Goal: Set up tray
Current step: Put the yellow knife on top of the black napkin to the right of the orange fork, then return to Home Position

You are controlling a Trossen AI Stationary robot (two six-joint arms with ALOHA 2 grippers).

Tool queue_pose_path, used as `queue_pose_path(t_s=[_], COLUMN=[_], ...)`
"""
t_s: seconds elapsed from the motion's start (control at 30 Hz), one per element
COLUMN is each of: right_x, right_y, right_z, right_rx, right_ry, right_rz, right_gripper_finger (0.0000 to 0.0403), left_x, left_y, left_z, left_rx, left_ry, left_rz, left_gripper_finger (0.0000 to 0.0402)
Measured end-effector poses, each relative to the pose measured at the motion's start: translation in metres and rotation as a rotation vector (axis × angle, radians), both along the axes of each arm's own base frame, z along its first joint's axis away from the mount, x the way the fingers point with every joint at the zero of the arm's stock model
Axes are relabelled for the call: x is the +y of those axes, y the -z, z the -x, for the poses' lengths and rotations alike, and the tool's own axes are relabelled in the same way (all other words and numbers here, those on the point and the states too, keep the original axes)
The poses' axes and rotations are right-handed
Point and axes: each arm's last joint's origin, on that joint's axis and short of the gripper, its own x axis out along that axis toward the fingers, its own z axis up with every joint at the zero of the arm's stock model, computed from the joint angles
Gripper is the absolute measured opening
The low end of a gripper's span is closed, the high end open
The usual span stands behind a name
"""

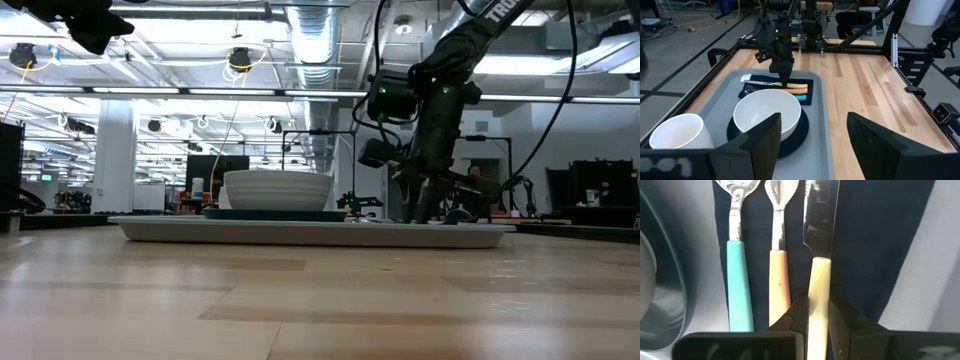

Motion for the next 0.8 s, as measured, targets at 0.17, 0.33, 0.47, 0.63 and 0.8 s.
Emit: queue_pose_path(t_s=[0.17, 0.33, 0.47, 0.63, 0.8], right_x=[0.002, 0.004, 0.004, 0.005, 0.010], right_y=[0.001, 0.001, 0.001, 0.000, -0.019], right_z=[0.000, -0.001, -0.001, -0.001, 0.000], right_rx=[0.006, 0.005, 0.005, -0.011, -0.079], right_ry=[-0.003, -0.004, -0.003, -0.027, -0.060], right_rz=[-0.011, -0.016, -0.018, -0.059, -0.039], right_gripper_finger=[0.0051, 0.0086, 0.0119, 0.0157, 0.0181], left_x=[0.000, 0.000, 0.000, 0.000, 0.001], left_y=[0.000, 0.000, 0.000, 0.000, 0.000], left_z=[0.000, 0.000, 0.000, 0.000, 0.000], left_rx=[0.000, 0.000, 0.000, 0.000, 0.001], left_ry=[-0.001, -0.001, -0.001, -0.010, -0.039], left_rz=[0.000, 0.000, 0.000, -0.002, -0.010], left_gripper_finger=[0.0214, 0.0214, 0.0214, 0.0214, 0.0214])
